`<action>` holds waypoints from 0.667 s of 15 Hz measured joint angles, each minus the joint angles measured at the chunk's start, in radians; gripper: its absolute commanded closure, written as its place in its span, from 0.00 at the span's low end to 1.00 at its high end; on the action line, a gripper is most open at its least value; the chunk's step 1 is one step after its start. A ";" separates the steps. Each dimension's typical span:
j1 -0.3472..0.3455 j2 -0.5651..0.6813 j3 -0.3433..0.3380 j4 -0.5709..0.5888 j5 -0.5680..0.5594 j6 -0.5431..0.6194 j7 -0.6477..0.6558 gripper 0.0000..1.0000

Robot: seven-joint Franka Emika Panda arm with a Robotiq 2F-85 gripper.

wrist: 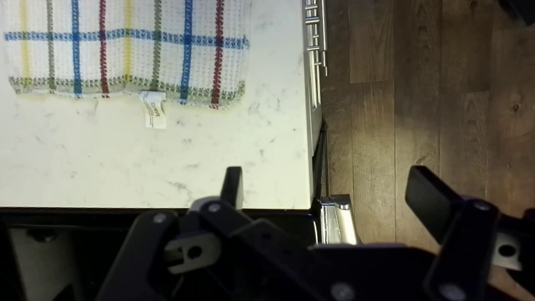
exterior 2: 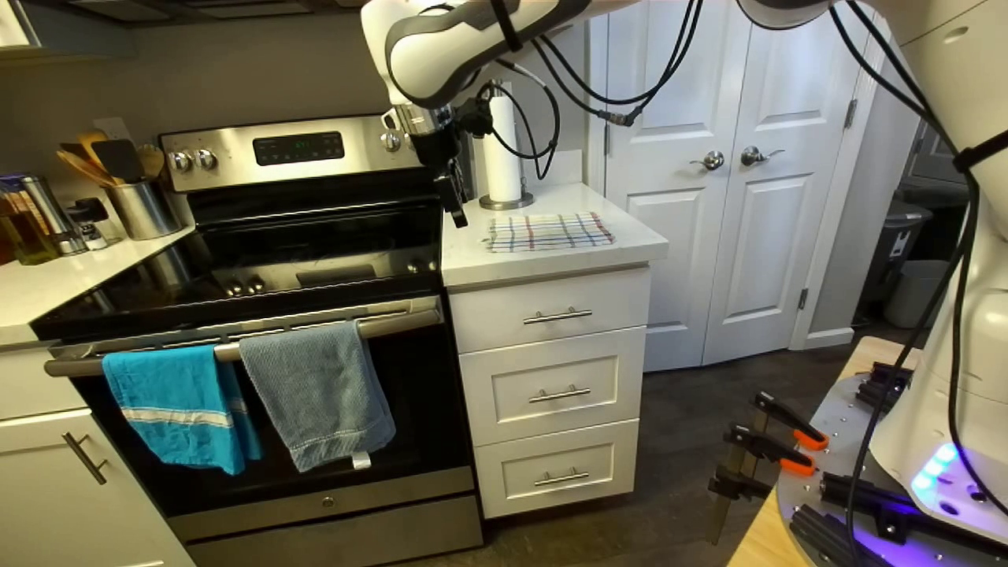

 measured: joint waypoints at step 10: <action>0.086 0.095 0.030 0.196 0.022 -0.069 0.000 0.00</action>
